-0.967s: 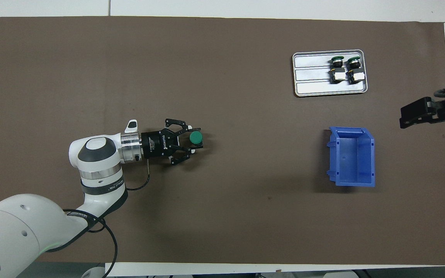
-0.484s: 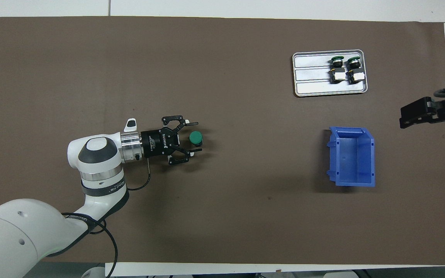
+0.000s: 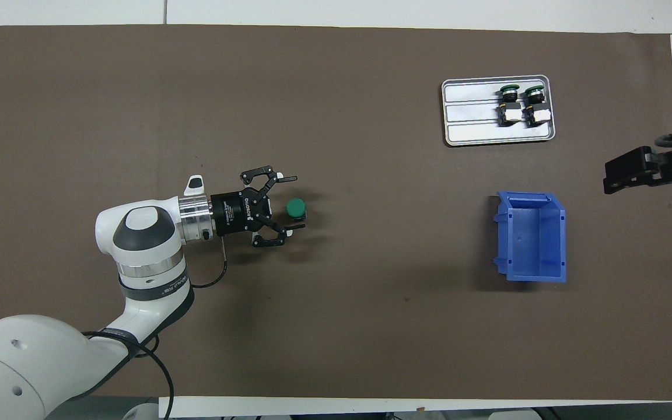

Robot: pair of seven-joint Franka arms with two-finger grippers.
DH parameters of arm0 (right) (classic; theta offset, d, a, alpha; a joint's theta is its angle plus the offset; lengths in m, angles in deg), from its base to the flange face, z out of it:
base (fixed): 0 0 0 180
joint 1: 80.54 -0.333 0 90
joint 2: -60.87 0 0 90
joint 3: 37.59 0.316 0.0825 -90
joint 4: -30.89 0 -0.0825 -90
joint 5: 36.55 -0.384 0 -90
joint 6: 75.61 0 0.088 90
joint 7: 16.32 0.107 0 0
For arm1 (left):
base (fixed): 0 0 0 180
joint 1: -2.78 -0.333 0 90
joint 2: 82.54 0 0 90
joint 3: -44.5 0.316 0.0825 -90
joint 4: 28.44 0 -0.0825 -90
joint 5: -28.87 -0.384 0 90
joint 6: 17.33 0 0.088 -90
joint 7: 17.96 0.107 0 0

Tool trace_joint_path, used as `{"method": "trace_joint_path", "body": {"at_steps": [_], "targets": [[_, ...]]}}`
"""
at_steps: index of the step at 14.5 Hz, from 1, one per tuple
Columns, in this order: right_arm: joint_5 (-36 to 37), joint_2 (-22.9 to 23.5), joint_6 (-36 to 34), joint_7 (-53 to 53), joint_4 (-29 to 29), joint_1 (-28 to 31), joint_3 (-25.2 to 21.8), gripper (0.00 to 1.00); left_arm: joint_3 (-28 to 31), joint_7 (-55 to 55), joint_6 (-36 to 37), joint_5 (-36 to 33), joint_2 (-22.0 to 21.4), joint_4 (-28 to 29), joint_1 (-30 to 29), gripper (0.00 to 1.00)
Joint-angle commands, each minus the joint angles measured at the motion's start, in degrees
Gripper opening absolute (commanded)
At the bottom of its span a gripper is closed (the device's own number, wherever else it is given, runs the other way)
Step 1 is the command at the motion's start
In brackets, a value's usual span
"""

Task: Place and press button with both arms
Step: 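Open the left gripper and back it away from the button, then raise the left gripper and bring it above the button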

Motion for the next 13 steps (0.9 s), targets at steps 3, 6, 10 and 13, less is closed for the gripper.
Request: {"method": "trace_joint_path", "body": {"at_steps": [3, 6, 10, 13], "targets": [[-0.2, -0.8, 0.2, -1.2, 0.8, 0.1, -0.1, 1.0, 0.7, -12.4, -2.6, -15.8, -8.8, 1.9, 0.1, 1.0], [-0.2, -0.7, 0.2, -1.2, 0.8, 0.1, -0.1, 1.0, 0.8, -19.0, -1.8, -24.5, -11.0, -0.3, -3.0, 1.0], [-0.2, -0.8, 0.2, -1.2, 0.8, 0.1, -0.1, 1.0, 0.8, -22.1, -1.7, -35.1, -13.9, -2.2, -4.3, 1.0], [-0.2, -0.7, 0.2, -1.2, 0.8, 0.1, -0.1, 1.0, 0.8, -23.9, -1.2, -44.2, -15.5, -3.4, -5.0, 1.0]]}}
